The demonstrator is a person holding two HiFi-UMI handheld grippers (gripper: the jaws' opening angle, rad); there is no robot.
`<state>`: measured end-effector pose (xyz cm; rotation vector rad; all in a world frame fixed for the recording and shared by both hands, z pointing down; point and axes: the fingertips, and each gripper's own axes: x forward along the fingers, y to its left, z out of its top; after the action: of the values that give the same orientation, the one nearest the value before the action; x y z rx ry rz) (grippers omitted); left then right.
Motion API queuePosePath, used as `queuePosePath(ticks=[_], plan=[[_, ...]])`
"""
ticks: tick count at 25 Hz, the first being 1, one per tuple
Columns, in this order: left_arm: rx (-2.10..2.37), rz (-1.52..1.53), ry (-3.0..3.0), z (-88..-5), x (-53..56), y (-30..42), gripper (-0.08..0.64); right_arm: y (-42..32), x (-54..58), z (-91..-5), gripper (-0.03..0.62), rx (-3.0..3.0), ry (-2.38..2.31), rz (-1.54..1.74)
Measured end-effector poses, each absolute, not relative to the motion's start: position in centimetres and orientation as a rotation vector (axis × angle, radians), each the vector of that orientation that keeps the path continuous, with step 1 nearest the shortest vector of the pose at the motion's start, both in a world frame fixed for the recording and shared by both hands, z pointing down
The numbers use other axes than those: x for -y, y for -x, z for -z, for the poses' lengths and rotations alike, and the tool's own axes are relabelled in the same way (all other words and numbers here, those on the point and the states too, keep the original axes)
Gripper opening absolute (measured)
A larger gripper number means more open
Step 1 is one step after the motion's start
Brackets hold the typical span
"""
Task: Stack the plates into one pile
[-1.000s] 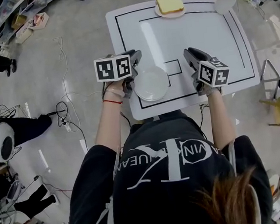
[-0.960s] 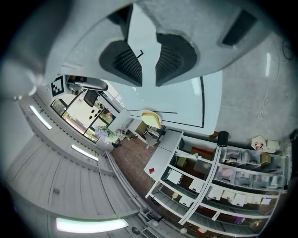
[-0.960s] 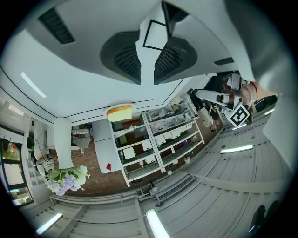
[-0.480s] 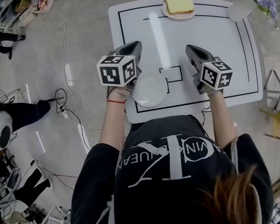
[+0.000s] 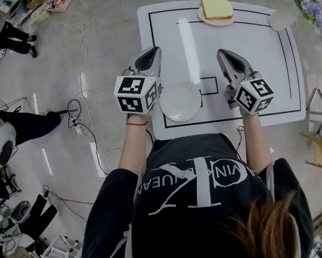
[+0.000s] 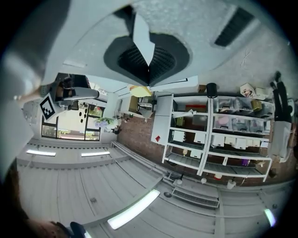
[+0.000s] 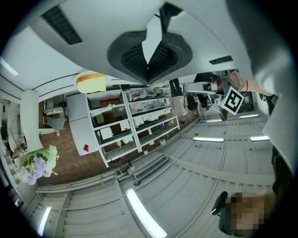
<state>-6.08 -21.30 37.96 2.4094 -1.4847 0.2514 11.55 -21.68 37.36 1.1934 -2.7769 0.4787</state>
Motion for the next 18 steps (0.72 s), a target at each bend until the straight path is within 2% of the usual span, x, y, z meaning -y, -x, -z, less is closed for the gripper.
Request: queuePosePath(ticks=[18], plan=[[1.843,-0.147,-2.472,-31.7,18.8,11.5,0.008,-12.7,19.8,-31.4,0.000,2.877,-1.339,-0.246]])
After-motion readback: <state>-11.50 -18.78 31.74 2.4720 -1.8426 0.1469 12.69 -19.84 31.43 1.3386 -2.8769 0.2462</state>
